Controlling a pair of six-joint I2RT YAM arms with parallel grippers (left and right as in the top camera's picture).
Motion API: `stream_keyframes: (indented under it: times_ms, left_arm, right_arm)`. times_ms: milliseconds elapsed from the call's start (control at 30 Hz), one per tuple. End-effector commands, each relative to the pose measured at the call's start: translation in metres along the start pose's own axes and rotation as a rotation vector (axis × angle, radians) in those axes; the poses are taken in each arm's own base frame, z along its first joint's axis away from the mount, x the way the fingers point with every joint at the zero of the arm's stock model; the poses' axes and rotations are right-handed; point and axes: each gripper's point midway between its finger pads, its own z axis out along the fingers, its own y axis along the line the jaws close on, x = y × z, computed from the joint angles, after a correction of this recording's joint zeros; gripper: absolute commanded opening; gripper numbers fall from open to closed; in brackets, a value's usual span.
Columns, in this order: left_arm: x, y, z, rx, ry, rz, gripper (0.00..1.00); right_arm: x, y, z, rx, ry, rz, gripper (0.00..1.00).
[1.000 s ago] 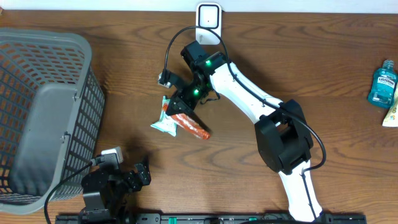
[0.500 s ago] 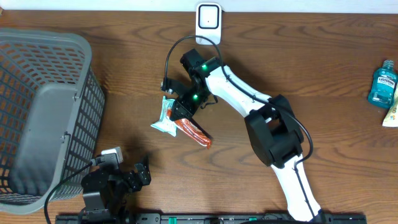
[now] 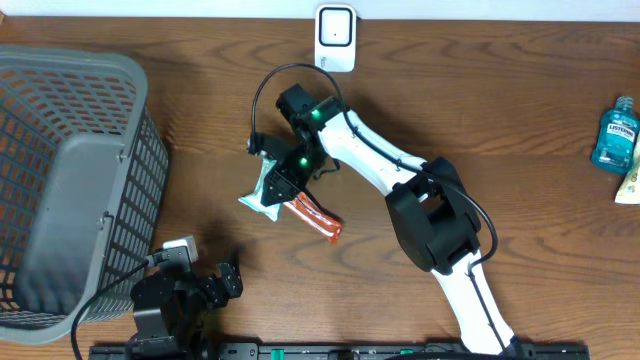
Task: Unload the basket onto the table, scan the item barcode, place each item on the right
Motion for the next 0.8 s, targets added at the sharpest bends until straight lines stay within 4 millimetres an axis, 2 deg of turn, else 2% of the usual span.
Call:
stream_keyframes:
  times_ms: [0, 67, 133, 167, 367, 500, 567, 633, 700, 767]
  left_arm:
    - [0.017, 0.005, 0.001, -0.02, 0.067, -0.02, 0.98]
    - [0.017, 0.005, 0.001, -0.02, 0.066, -0.02, 0.98]
    - [0.017, 0.005, 0.001, -0.02, 0.067, -0.02, 0.98]
    - [0.017, 0.005, 0.001, -0.02, 0.067, -0.02, 0.98]
    - [0.017, 0.005, 0.001, -0.02, 0.067, -0.02, 0.98]
    - [0.017, 0.005, 0.001, -0.02, 0.067, -0.02, 0.98]
    - [0.017, 0.005, 0.001, -0.02, 0.067, -0.02, 0.98]
    - [0.017, 0.005, 0.001, -0.02, 0.067, -0.02, 0.98]
    - [0.017, 0.005, 0.001, -0.02, 0.067, -0.02, 0.98]
    - [0.017, 0.005, 0.001, -0.02, 0.067, -0.02, 0.98]
  right_arm:
    - [-0.02, 0.004, -0.011, 0.031, -0.037, -0.048, 0.64]
    - [-0.026, -0.001, -0.019, 0.077, -0.043, -0.06, 0.75]
    - [-0.031, -0.007, -0.03, 0.133, -0.04, -0.064, 0.96]
    - [-0.035, -0.009, -0.037, 0.167, -0.035, -0.066, 0.99]
    - [-0.042, -0.014, -0.082, 0.314, -0.007, -0.049, 0.99]
    - [-0.018, -0.024, -0.106, 0.315, 0.05, 0.003, 0.99]
    - [-0.003, -0.029, -0.112, 0.26, 0.068, 0.025, 0.99]
    - [0.012, -0.025, -0.118, 0.136, 0.06, 0.012, 0.99]
    - [0.022, -0.02, -0.119, 0.002, 0.017, -0.002, 0.99]
    - [0.034, -0.024, -0.117, -0.057, 0.0, -0.009, 0.99]
